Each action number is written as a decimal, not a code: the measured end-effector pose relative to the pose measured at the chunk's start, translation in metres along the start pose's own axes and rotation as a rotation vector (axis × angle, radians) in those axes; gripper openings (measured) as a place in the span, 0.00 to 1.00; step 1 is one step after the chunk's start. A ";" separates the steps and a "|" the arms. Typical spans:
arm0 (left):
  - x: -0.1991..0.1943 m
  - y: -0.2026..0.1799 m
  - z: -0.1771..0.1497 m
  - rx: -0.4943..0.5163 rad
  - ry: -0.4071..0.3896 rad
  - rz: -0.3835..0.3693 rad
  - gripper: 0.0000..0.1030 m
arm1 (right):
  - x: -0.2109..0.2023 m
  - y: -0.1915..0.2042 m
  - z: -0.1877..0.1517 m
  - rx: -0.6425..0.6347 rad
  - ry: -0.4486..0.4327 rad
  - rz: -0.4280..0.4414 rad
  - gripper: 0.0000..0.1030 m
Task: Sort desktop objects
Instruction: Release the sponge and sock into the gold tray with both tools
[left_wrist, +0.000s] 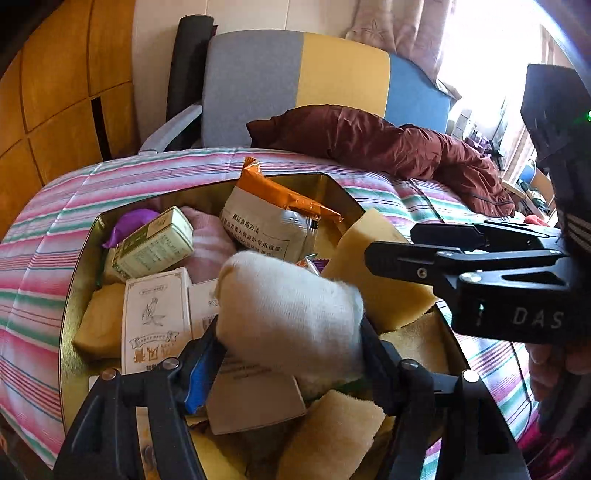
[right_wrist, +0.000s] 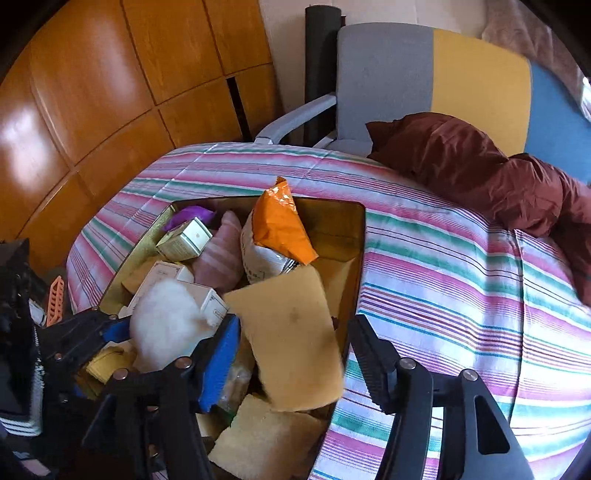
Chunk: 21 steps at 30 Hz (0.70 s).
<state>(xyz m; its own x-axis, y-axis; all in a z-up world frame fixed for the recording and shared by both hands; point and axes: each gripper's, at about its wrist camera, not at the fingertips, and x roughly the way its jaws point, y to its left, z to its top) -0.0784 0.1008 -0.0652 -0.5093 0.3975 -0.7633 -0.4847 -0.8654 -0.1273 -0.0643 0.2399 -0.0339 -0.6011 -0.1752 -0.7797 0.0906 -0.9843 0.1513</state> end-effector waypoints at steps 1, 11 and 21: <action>-0.001 0.002 0.001 -0.013 -0.004 -0.005 0.67 | -0.001 0.000 0.000 -0.003 -0.001 -0.003 0.60; -0.030 0.014 -0.009 -0.049 -0.057 0.024 0.67 | -0.001 0.004 -0.005 -0.042 -0.010 -0.031 0.37; 0.001 0.006 0.011 -0.057 -0.009 0.031 0.57 | 0.015 0.001 0.006 -0.050 0.004 -0.055 0.37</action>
<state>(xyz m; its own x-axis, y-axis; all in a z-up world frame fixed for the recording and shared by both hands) -0.0897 0.0999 -0.0595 -0.5302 0.3729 -0.7615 -0.4271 -0.8933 -0.1400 -0.0778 0.2367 -0.0414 -0.6033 -0.1205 -0.7883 0.0967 -0.9923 0.0777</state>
